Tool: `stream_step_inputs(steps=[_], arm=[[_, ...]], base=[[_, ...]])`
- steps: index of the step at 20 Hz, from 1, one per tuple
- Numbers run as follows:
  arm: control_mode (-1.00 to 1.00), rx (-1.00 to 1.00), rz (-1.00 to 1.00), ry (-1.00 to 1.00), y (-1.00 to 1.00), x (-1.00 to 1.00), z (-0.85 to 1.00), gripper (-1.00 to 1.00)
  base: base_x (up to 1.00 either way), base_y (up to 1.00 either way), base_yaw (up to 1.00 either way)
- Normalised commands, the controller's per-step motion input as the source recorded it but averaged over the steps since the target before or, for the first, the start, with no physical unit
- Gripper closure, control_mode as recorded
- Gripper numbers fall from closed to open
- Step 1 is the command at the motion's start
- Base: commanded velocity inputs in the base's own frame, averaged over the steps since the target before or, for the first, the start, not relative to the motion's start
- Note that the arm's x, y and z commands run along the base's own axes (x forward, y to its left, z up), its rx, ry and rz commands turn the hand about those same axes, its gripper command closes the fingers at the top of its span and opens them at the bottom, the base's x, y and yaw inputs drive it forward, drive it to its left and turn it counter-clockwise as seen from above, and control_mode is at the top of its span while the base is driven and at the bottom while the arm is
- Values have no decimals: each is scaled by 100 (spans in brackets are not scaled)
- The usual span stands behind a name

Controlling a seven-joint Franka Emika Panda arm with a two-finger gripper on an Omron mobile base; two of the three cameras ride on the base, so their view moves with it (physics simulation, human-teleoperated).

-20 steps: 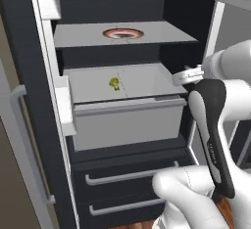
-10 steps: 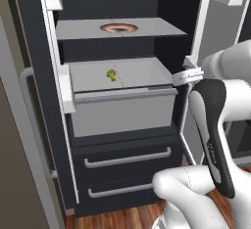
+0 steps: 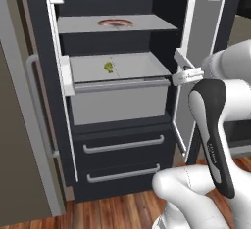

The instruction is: Transport the fish from the fridge to the microwave and turn on the microwave.

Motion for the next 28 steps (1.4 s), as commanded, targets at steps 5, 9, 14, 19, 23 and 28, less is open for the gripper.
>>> stream_step_inputs(steps=[5,9,14,19,23,28], arm=[[100,0,0,0,0,0,0,100],[100,0,0,0,0,0,0,100],[100,0,0,0,0,0,0,100],[100,0,0,0,0,0,0,100],[100,0,0,0,0,0,0,100],[100,0,0,0,0,0,0,100]], base=[[-36,-27,0],[-13,-49,-2],[-9,-56,-4],[-9,-57,-4],[-3,-57,-4],[0,-56,-4]])
